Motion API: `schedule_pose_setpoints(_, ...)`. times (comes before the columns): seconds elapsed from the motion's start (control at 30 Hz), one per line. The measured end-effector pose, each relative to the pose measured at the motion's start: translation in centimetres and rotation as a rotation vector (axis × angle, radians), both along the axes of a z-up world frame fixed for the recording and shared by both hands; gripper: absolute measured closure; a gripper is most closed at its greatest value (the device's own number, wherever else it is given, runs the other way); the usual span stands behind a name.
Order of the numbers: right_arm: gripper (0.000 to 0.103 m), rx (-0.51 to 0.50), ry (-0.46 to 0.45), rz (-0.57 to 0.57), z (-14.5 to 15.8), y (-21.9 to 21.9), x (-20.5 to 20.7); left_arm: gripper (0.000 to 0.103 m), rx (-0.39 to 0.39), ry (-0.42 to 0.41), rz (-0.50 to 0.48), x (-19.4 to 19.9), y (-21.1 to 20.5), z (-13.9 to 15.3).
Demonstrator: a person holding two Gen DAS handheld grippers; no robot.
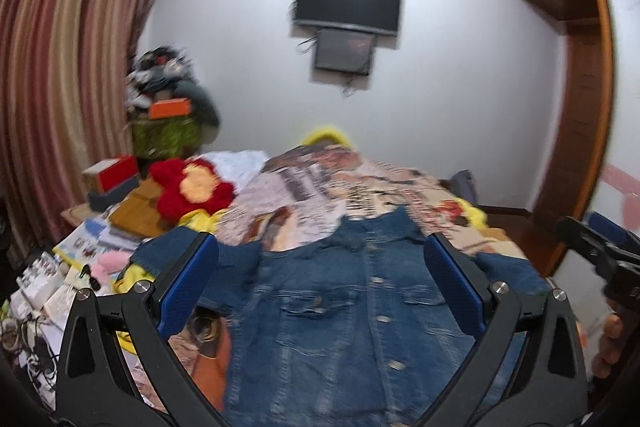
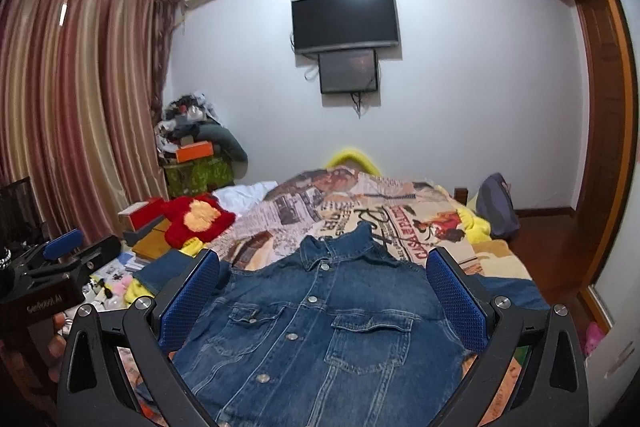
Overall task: Fold large clothes
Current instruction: 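Grasp the sleeve of the blue denim jacket with the left tool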
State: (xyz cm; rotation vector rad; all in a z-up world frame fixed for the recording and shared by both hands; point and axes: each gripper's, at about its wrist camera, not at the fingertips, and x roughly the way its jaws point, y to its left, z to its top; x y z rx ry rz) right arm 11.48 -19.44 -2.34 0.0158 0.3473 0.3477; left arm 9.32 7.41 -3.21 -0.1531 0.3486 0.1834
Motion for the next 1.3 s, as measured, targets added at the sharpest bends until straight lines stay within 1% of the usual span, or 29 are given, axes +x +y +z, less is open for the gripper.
schedule_pose_setpoints(0.03, 0.000, 0.001, 0.014, 0.002, -0.4, 0.4, 1.2, 0.000, -0.011, 0.025, 0.030, 1.3, 1.4, -0.6)
schedule_pose_setpoints(0.1, 0.000, -0.006, 0.051, 0.008, -1.2, 1.3, 3.7, 0.000, -0.038, 0.067, 0.057, 3.4, 3.7, -1.8)
schedule_pose_setpoints(0.17, 0.000, -0.026, 0.084, 0.012, -2.1, 2.3, 6.1, 0.000, -0.061, 0.114, 0.084, 5.2, 6.1, -3.1)
schedule_pose_setpoints(0.23, 0.000, -0.047, 0.121, 0.022, -3.2, 3.4, 8.5, 0.000, -0.083, 0.165, 0.133, 7.1, 8.9, -4.6)
schedule_pose_setpoints(0.33, 0.000, -0.096, 0.173, 0.027, -5.0, 4.9, 12.4, 0.000, -0.118, 0.238, 0.194, 9.4, 12.8, -7.0)
schedule_pose_setpoints(0.37, 0.000, -0.120, 0.187, 0.030, -5.7, 5.5, 13.6, 0.000, -0.132, 0.278, 0.212, 10.2, 14.5, -8.1)
schedule_pose_setpoints(0.5, 0.000, -0.216, 0.224, 0.031, -8.1, 7.6, 17.5, 0.000, -0.193, 0.395, 0.251, 12.5, 18.5, -11.6)
schedule_pose_setpoints(0.57, 0.000, -0.253, 0.251, 0.037, -9.6, 8.6, 19.7, 0.000, -0.252, 0.454, 0.247, 13.4, 20.3, -13.7)
schedule_pose_setpoints(0.63, 0.000, -0.258, 0.293, 0.050, -10.9, 9.1, 21.7, 0.000, -0.335, 0.504, 0.233, 14.0, 21.8, -15.8)
schedule_pose_setpoints(0.67, 0.000, -0.252, 0.335, 0.059, -11.9, 9.4, 23.0, 0.000, -0.380, 0.517, 0.225, 14.1, 22.5, -16.7)
schedule_pose_setpoints(0.7, 0.000, -0.243, 0.357, 0.065, -12.5, 9.5, 23.6, 0.000, -0.429, 0.529, 0.221, 14.3, 23.2, -17.6)
schedule_pose_setpoints(0.77, 0.001, -0.208, 0.433, 0.084, -14.3, 9.6, 25.7, 0.000, -0.521, 0.543, 0.221, 14.5, 24.7, -19.4)
schedule_pose_setpoints(0.8, 0.001, -0.192, 0.460, 0.094, -14.8, 9.5, 26.1, 0.000, -0.563, 0.549, 0.221, 14.7, 25.2, -20.2)
schedule_pose_setpoints(0.87, 0.004, -0.153, 0.528, 0.112, -16.3, 9.6, 27.8, 0.004, -0.653, 0.553, 0.213, 15.2, 26.2, -21.6)
schedule_pose_setpoints(0.9, 0.006, -0.145, 0.544, 0.112, -16.8, 9.7, 28.3, 0.004, -0.688, 0.556, 0.206, 15.3, 26.5, -22.2)
schedule_pose_setpoints(0.97, 0.009, -0.137, 0.587, 0.114, -18.0, 9.9, 29.6, 0.013, -0.739, 0.567, 0.207, 15.7, 27.3, -23.3)
schedule_pose_setpoints(1.07, 0.011, -0.121, 0.636, 0.128, -19.4, 10.1, 30.9, 0.017, -0.785, 0.581, 0.210, 16.5, 27.9, -24.7)
schedule_pose_setpoints(1.1, 0.011, -0.114, 0.647, 0.131, -19.6, 10.1, 31.1, 0.022, -0.795, 0.578, 0.211, 16.6, 28.1, -25.0)
schedule_pose_setpoints(1.13, 0.011, -0.109, 0.658, 0.135, -19.9, 10.2, 31.3, 0.033, -0.802, 0.576, 0.209, 16.9, 28.2, -25.2)
schedule_pose_setpoints(1.17, 0.011, -0.105, 0.668, 0.140, -20.2, 10.2, 31.5, 0.040, -0.800, 0.580, 0.212, 17.2, 28.3, -25.4)
schedule_pose_setpoints(1.2, 0.011, -0.101, 0.677, 0.143, -20.4, 10.1, 31.5, 0.043, -0.787, 0.589, 0.224, 17.4, 28.3, -25.5)
schedule_pose_setpoints(1.23, 0.011, -0.101, 0.685, 0.143, -20.6, 10.2, 31.7, 0.052, -0.765, 0.598, 0.237, 17.7, 28.3, -25.5)
schedule_pose_setpoints(1.27, 0.011, -0.105, 0.693, 0.141, -20.8, 10.3, 31.8, 0.064, -0.745, 0.607, 0.241, 18.0, 28.2, -25.5)
schedule_pose_setpoints(1.3, 0.011, -0.107, 0.698, 0.141, -20.9, 10.2, 31.8, 0.070, -0.715, 0.622, 0.252, 18.2, 28.0, -25.4)
